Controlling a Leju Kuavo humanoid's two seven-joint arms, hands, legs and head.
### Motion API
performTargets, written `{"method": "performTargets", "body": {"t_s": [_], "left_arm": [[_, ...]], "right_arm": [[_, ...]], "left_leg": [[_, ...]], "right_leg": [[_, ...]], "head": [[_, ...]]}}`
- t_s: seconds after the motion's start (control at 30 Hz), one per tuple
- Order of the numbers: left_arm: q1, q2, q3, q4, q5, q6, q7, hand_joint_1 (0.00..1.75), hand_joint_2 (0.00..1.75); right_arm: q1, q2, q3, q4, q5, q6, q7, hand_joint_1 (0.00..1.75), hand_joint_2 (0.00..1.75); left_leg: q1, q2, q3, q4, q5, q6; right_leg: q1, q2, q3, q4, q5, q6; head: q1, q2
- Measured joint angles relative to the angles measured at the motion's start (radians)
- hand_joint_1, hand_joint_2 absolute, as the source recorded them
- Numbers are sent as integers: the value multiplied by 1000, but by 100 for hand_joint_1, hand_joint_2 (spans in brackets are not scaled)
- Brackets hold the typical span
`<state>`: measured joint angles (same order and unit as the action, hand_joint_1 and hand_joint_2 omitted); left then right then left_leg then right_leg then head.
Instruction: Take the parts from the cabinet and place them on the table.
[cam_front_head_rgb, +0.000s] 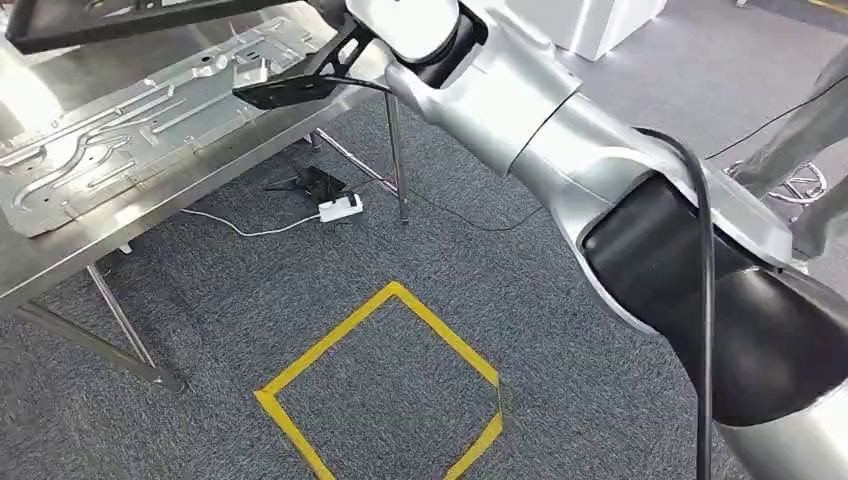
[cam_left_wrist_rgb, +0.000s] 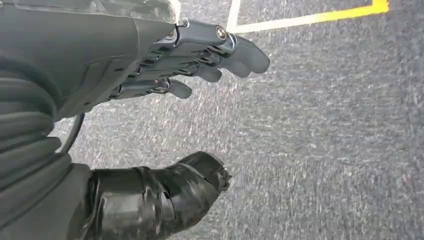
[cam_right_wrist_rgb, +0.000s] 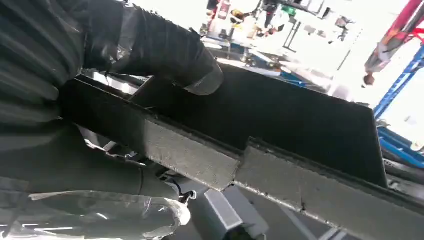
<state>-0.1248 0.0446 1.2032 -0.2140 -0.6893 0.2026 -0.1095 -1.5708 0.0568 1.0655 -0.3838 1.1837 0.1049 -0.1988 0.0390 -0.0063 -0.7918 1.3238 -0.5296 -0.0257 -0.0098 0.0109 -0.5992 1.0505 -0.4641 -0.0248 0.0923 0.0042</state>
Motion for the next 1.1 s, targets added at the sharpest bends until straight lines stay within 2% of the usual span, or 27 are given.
{"method": "performTargets", "body": {"t_s": [0.03,0.1,0.13,0.17,0.2,0.23,0.27,0.3,0.33,0.37,0.4,0.43,0.47,0.5,0.57,0.6,0.63,0.67,0.73,0.77,0.8,0.9,0.93,0.97,1.0,1.07,1.1], "left_arm": [[1,0,0,0,0,0,-2,0,175],[1,1,0,0,0,-2,-7,0,175],[0,1,0,0,-1,-2,-10,0,175],[1,1,0,0,-2,-2,-11,0,175],[-2,1,0,0,-2,-3,-13,0,175],[-3,2,0,0,-2,-2,-14,0,175],[-3,0,0,0,-2,-3,-14,0,175],[0,1,0,-1,-2,-3,-14,0,175],[0,1,1,-1,-3,-3,-15,0,175],[-2,1,1,-1,-3,-4,-17,0,175],[-2,1,1,-1,-3,-4,-18,0,175],[-3,1,1,-1,-3,-5,-18,0,175],[-2,0,1,-1,-5,-6,-18,0,175],[-2,0,1,-1,-6,-6,-18,0,175],[-4,0,1,-1,-11,-6,-14,0,175],[-5,0,1,-1,-12,-6,-12,0,175],[-5,0,1,-1,-12,-6,-10,0,175],[-4,0,1,-1,-13,-6,-9,0,175],[-3,-1,1,-1,-14,-6,-9,0,175],[-3,-1,1,-1,-15,-6,-10,0,175],[-4,-2,1,-1,-16,-6,-10,0,175],[-3,-7,1,-1,-16,-6,-10,0,175],[-3,-7,1,-1,-16,-6,-10,0,175],[-3,-7,1,-1,-16,-6,-10,0,175],[-3,-7,1,-1,-16,-6,-10,0,175],[-1,-7,2,-1,-16,-6,-10,0,175],[0,-7,2,-1,-16,-6,-10,0,175]], "right_arm": [[3,0,0,0,2,0,-2,175,175],[2,0,0,0,5,-2,0,175,175],[2,0,0,-1,5,-2,1,175,175],[0,-1,0,-1,5,-3,2,175,175],[-1,-1,0,-2,5,-5,3,175,175],[1,-2,0,-2,5,-5,4,175,175],[4,-2,0,-2,6,-5,4,175,175],[5,-5,0,-2,7,-6,5,175,175],[5,-5,0,-2,12,-6,9,175,175],[4,-5,0,-2,18,-6,13,175,175],[4,-5,0,-3,20,-7,17,175,175],[4,-5,0,-4,21,-8,19,175,175],[3,-7,0,-3,22,-9,20,175,175],[-1,-9,0,-4,22,-11,21,175,175],[2,-10,0,-4,23,-13,20,175,175],[6,-10,0,-4,25,-12,19,175,175],[10,-11,0,-3,27,-11,18,175,175],[13,-12,0,-3,29,-10,18,175,175],[10,-13,0,-3,33,-10,17,175,175],[9,-14,0,-3,34,-10,17,175,175],[8,-13,0,-3,34,-10,17,175,175],[7,-13,0,-5,34,-10,16,175,175],[7,-13,0,-6,34,-10,16,175,175],[7,-10,0,-8,34,-10,16,175,175],[4,-11,0,-8,35,-10,16,175,175],[4,-10,0,-8,35,-10,18,175,175],[7,-10,0,-8,35,-10,16,175,175]], "left_leg": [[-4,0,3,-31,37,6],[-13,1,58,-186,144,20],[-18,5,83,-258,169,25],[-29,8,100,-260,157,26],[-32,6,114,-291,140,30],[-33,5,111,-290,140,31],[-27,3,110,-296,143,19],[-28,1,110,-297,143,18],[-28,0,109,-296,143,19],[-36,-2,108,-290,134,31],[-34,-4,111,-296,135,39],[-22,-4,124,-308,135,44],[-21,-4,133,-314,134,46],[-21,-4,136,-315,133,52],[-23,-3,137,-314,130,56],[-24,-3,138,-313,130,57],[-24,-5,138,-311,129,57],[-24,-8,139,-309,127,56],[-24,-13,140,-303,124,52],[-23,-15,139,-300,121,49],[-27,-16,135,-298,121,43],[-20,-17,136,-305,128,26],[-20,-17,135,-304,126,20],[-18,-12,128,-291,115,18],[-17,-6,109,-247,85,14],[-16,-4,36,-90,13,3],[-15,-3,4,-24,-6,-2]], "right_leg": [[3,0,8,0,-6,0],[4,-1,26,0,-20,1],[4,-3,36,-1,-28,4],[11,-2,34,-2,-32,10],[8,0,30,-4,-32,14],[6,-3,30,-7,-31,18],[13,-5,29,-3,-30,14],[10,-7,31,-8,-32,7],[10,-8,33,-11,-32,8],[5,-10,39,-29,-30,17],[6,-14,45,-31,-32,29],[12,-13,49,-31,-39,36],[10,-10,43,-9,-50,37],[9,-10,8,58,-83,37],[7,-10,-80,211,-138,38],[7,-10,-116,266,-147,38],[7,-10,-133,276,-131,37],[7,-10,-124,235,-91,34],[9,-8,-57,75,5,22],[12,-4,-26,0,29,15],[18,-3,-16,-15,21,14],[26,-4,-15,-17,25,10],[17,-6,-8,-31,33,0],[16,-11,0,-41,37,-4],[15,-13,1,-42,38,-9],[15,-15,0,-41,38,-14],[15,-15,0,-41,37,-14]], "head": [[0,0],[0,0],[0,0],[-1,0],[-4,0],[0,0],[-1,0],[0,0],[-1,0],[-1,0],[-3,0],[0,0],[1,0],[3,0],[1,0],[2,0],[2,0],[2,0],[2,0],[2,0],[0,0],[1,0],[0,0],[0,0],[-3,0],[-3,0],[-3,0]]}}
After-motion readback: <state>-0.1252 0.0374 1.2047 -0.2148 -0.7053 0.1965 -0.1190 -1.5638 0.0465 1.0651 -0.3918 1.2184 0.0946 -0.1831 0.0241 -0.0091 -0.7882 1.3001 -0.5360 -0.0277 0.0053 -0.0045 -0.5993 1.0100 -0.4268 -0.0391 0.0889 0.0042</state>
